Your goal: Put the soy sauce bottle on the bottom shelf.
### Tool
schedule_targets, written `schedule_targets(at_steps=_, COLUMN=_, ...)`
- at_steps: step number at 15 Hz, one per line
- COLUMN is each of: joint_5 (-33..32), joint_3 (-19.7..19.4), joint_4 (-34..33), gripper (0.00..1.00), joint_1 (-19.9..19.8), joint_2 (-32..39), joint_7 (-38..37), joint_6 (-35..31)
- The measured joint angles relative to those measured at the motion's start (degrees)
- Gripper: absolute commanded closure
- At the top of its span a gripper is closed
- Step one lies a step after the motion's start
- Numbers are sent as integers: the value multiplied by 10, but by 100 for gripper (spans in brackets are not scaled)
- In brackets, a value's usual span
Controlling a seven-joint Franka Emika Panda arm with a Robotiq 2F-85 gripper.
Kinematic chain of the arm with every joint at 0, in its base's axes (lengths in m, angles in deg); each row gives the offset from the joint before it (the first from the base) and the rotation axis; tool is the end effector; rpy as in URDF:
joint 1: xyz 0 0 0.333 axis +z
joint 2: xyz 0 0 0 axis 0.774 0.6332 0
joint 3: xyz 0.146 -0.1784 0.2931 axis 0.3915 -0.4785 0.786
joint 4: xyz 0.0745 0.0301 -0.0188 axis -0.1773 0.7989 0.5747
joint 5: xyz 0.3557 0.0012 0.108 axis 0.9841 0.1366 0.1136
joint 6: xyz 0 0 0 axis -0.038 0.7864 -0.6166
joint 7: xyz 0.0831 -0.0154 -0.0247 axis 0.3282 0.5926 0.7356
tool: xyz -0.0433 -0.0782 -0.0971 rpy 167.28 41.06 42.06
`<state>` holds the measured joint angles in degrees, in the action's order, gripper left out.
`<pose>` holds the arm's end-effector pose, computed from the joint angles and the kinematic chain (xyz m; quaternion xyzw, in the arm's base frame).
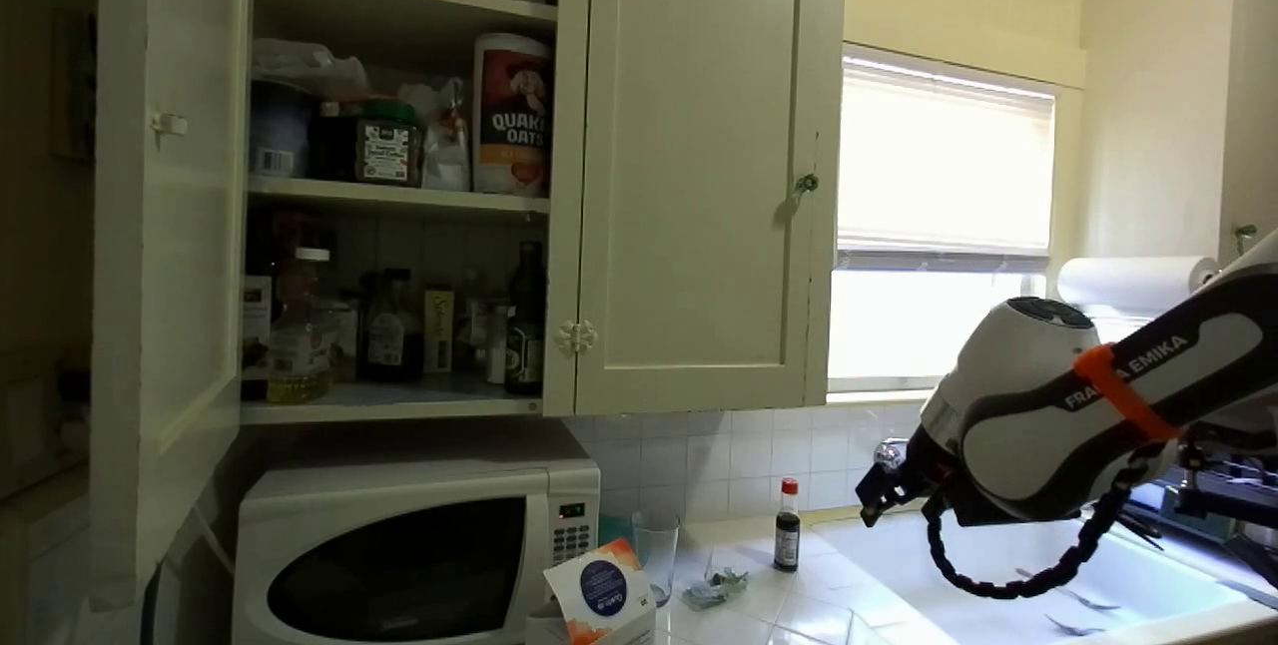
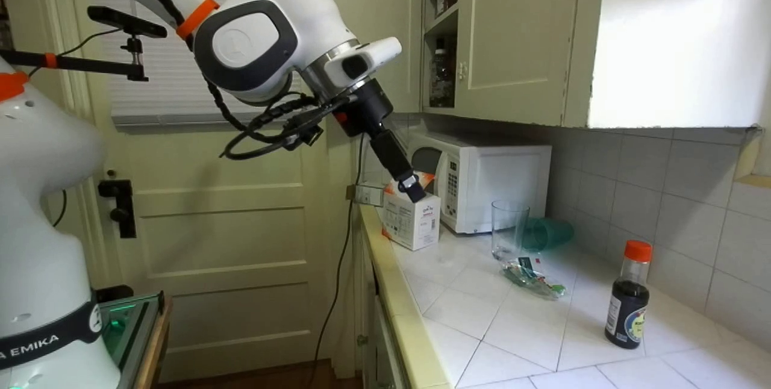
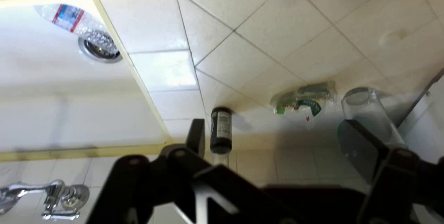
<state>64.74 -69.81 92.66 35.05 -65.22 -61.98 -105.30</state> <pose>0.3629 -0.1034 0.4654 0.9400 -0.1637 0.2948 0.0514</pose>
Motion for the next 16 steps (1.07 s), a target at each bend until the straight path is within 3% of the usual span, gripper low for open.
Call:
schedule_targets(at_steps=3, joint_5=-42, joint_3=67, joint_4=-5, gripper=0, joint_1=-88, joint_2=16, joint_7=-43, joint_6=-63)
schedule_targets(at_steps=5, joint_5=-61, joint_3=99, joint_4=-10, gripper=0, joint_1=-140, joint_2=27, joint_7=-56, joint_6=-66)
schedule_targets(at_steps=8, joint_5=-61, joint_3=101, joint_4=-29, gripper=0, joint_1=-147, joint_2=55, joint_7=-52, joint_6=-24)
schedule_targets(at_steps=12, joint_5=-61, joint_3=101, joint_4=-39, gripper=0, joint_1=-145, joint_2=69, joint_7=-52, joint_6=-23)
schedule_targets(at_steps=16, joint_5=-62, joint_3=123, joint_4=-43, gripper=0, joint_1=-172, joint_2=103, joint_7=-87, joint_6=-115)
